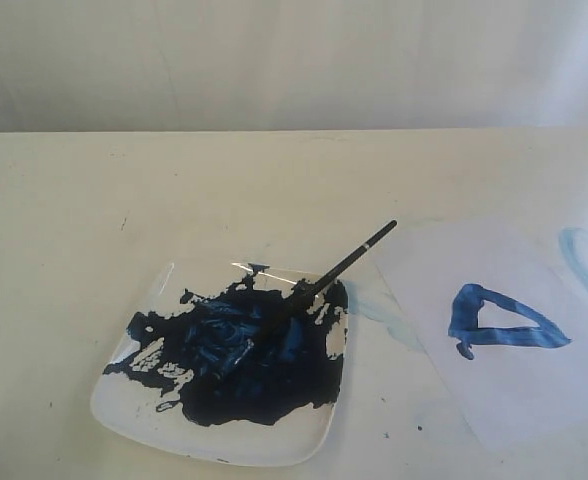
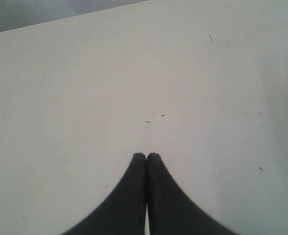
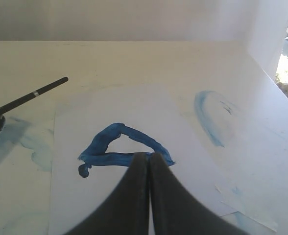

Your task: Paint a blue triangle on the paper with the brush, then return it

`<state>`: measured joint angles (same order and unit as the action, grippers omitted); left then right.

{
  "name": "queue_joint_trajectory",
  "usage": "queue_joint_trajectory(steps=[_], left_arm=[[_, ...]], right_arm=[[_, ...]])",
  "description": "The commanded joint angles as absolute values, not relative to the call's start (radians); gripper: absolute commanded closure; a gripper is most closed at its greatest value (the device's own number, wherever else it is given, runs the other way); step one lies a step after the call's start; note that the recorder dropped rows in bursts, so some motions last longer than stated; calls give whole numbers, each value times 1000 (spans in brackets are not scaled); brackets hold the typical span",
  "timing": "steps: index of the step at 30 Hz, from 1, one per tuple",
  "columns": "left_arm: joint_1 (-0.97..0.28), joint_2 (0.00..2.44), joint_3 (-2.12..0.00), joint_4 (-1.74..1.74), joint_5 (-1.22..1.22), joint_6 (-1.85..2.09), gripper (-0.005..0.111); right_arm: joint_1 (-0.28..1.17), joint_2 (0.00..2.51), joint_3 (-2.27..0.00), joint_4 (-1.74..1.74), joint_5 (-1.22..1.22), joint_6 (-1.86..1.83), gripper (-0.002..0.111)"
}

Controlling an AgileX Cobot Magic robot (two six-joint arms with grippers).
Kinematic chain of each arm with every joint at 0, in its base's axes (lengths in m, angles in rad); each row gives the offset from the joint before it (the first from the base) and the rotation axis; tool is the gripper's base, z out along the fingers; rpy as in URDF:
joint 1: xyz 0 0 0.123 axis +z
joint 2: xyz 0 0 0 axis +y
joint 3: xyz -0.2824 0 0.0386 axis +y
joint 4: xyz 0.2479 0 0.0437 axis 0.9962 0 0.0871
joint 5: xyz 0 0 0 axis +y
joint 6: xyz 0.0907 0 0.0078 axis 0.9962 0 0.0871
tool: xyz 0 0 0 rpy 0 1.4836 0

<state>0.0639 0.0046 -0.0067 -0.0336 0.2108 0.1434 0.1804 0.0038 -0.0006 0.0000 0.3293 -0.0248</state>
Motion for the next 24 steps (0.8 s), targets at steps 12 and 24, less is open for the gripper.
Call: queue_joint_trajectory(steps=[12,24], left_arm=[[57,0,0,-43,248,72,107],[57,0,0,-43,248,-63,107]], right_arm=[[174,0,0,5,322,-22,108],[174,0,0,5,322,-22,108]])
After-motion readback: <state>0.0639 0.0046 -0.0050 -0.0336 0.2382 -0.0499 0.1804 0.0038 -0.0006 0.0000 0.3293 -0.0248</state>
